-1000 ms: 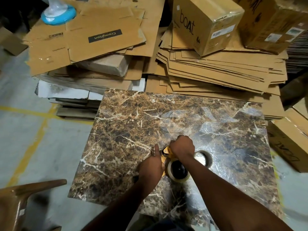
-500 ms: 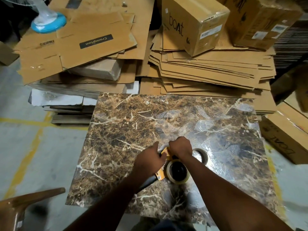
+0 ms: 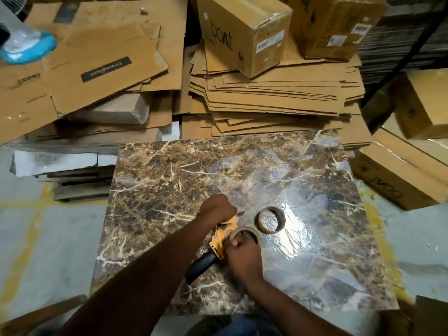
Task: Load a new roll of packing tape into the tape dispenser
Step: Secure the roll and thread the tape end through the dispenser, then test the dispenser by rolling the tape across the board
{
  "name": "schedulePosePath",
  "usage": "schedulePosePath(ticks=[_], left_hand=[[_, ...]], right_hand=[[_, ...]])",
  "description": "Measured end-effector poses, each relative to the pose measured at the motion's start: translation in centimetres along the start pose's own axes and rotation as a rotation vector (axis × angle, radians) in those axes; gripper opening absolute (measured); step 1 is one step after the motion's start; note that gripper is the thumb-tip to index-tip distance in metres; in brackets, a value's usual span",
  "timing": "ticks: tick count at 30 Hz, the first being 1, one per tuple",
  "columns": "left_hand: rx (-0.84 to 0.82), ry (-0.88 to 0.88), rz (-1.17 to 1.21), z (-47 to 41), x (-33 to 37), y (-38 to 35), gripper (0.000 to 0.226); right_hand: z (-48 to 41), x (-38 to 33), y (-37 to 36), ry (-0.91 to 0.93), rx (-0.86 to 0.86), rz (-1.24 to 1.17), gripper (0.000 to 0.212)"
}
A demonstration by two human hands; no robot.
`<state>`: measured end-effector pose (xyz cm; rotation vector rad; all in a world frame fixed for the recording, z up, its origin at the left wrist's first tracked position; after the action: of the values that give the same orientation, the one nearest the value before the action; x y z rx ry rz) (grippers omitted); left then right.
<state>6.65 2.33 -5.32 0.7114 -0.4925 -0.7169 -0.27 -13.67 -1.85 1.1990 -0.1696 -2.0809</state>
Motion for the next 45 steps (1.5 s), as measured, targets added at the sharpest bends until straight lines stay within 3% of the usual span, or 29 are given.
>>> schedulePosePath(ticks=[3,5,9,12,15,16,20,24,29,34,38,42,45], left_hand=[[-0.007,0.01,-0.025,-0.3,0.8,0.0,0.024],[0.001,0.019,-0.032,-0.3,1.1,0.0,0.019],[-0.022,0.016,-0.008,-1.1,0.9,-0.2,0.017],[-0.031,-0.008,0.052,-1.9,0.0,0.2,0.024],[0.0,0.005,0.156,-2.3,-1.1,1.0,0.025],[0.017,0.004,0.185,-2.5,-1.5,1.2,0.028],[0.052,-0.013,0.236,-2.4,-3.2,1.8,0.028],[0.038,0.068,0.432,-2.2,-6.6,2.6,0.023],[-0.004,0.125,0.9,-2.6,-10.6,3.7,0.025],[0.139,0.118,0.978,-3.7,-13.1,6.2,0.015],[0.166,-0.073,0.668,-5.0,-14.6,7.9,0.011],[0.196,-0.288,0.324,-5.4,-15.1,8.7,0.017],[0.231,-0.406,0.032,-5.7,-15.3,8.5,0.008]], right_hand=[[1.8,3.3,-2.7,-0.238,-0.276,-0.002,0.028],[2.2,4.2,-4.8,-0.371,-0.429,-0.171,0.027],[1.2,5.5,-8.4,-0.552,-0.426,-0.553,0.02],[0.1,5.6,-9.8,-0.692,-0.416,-0.764,0.037],[-0.8,5.9,-11.0,-0.712,-0.386,-0.783,0.062],[-0.7,5.8,-11.3,-0.698,-0.374,-0.803,0.068],[-0.4,5.3,-11.0,-0.624,-0.265,-0.841,0.042],[-2.2,5.9,-10.0,-0.458,-0.218,-0.788,0.055],[-1.5,0.3,-4.1,-0.038,-0.119,-0.414,0.01],[-4.0,-0.4,-3.3,0.228,-0.102,0.066,0.011],[-4.8,-1.1,-3.3,0.284,-0.091,0.284,0.018],[-5.5,-1.6,-3.7,0.33,-0.093,0.382,0.013],[-6.4,-1.6,-4.4,0.354,-0.079,0.444,0.015]])
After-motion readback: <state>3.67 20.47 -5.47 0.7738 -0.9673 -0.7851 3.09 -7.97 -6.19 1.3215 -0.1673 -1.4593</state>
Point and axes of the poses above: each hand's wrist, its own z-axis away from the middle knuckle, its own y-axis out of the back of the hand, x = y × z, the point moved 2 cm from there along -z, towards the middle knuckle, and after that the axes turned 1 degree about -y, right-handed, at the moved point
